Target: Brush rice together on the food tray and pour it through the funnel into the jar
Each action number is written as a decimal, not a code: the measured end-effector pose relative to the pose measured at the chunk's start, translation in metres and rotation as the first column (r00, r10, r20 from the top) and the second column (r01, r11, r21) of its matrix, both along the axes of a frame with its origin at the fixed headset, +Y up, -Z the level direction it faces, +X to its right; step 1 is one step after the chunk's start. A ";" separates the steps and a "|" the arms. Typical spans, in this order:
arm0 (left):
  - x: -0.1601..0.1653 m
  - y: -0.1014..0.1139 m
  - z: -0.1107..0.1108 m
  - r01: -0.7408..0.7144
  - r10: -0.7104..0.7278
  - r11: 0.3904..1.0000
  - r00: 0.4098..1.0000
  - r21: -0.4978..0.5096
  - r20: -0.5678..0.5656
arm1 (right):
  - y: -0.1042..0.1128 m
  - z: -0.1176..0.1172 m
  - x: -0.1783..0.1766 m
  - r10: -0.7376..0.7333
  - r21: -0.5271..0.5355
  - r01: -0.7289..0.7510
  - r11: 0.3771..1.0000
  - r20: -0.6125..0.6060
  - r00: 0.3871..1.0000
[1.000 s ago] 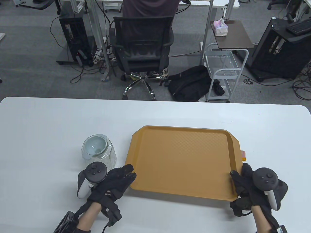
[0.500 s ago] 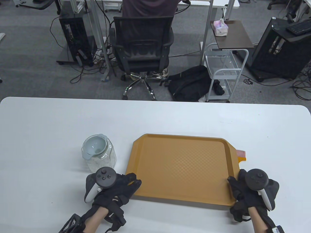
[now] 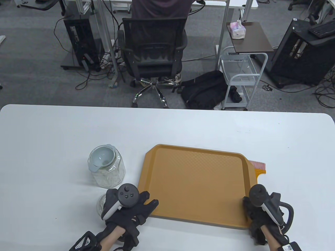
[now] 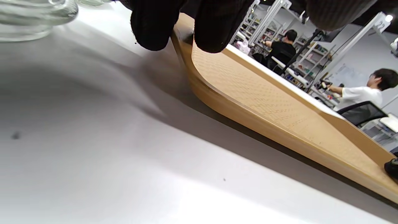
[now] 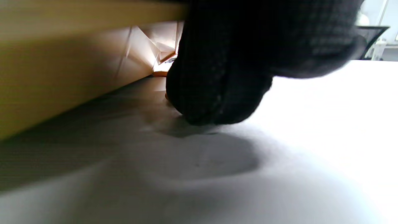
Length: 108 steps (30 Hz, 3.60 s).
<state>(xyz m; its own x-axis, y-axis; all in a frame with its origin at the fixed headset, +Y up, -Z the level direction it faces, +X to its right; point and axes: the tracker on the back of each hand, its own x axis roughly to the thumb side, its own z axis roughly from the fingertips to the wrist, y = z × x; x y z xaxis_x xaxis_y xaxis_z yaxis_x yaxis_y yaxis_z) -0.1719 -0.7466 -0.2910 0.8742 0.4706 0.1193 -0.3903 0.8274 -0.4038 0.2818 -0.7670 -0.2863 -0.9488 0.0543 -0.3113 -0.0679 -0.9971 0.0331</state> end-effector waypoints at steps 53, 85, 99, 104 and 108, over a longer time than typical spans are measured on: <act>-0.137 0.082 -0.066 0.253 -0.202 0.949 0.946 0.190 -0.256 | 0.025 0.026 -0.048 0.055 0.244 0.020 0.970 -0.296 0.954; -0.133 0.107 -0.064 0.176 -0.122 0.959 0.964 0.221 -0.234 | 0.025 0.024 -0.046 0.024 0.195 0.037 0.980 -0.300 0.954; -0.083 0.152 -0.033 0.115 -0.037 0.837 0.987 0.535 -0.155 | 0.024 0.024 -0.046 0.025 0.207 0.040 0.978 -0.305 0.952; -0.027 0.136 -0.029 0.100 -0.114 0.853 0.994 0.512 -0.005 | 0.024 0.024 -0.046 0.026 0.206 0.039 0.978 -0.305 0.952; 0.020 0.100 -0.041 0.148 -0.202 0.908 0.974 0.391 0.101 | 0.024 0.025 -0.047 0.027 0.203 0.037 0.979 -0.307 0.951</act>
<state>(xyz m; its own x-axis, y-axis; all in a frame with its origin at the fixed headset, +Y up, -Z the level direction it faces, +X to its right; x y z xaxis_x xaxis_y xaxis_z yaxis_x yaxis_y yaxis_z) -0.1518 -0.6465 -0.3323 0.9007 0.2071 0.3819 -0.1888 0.9783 -0.0853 0.2352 -0.7435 -0.2617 -0.9958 0.0909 0.0127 -0.0918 -0.9844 -0.1503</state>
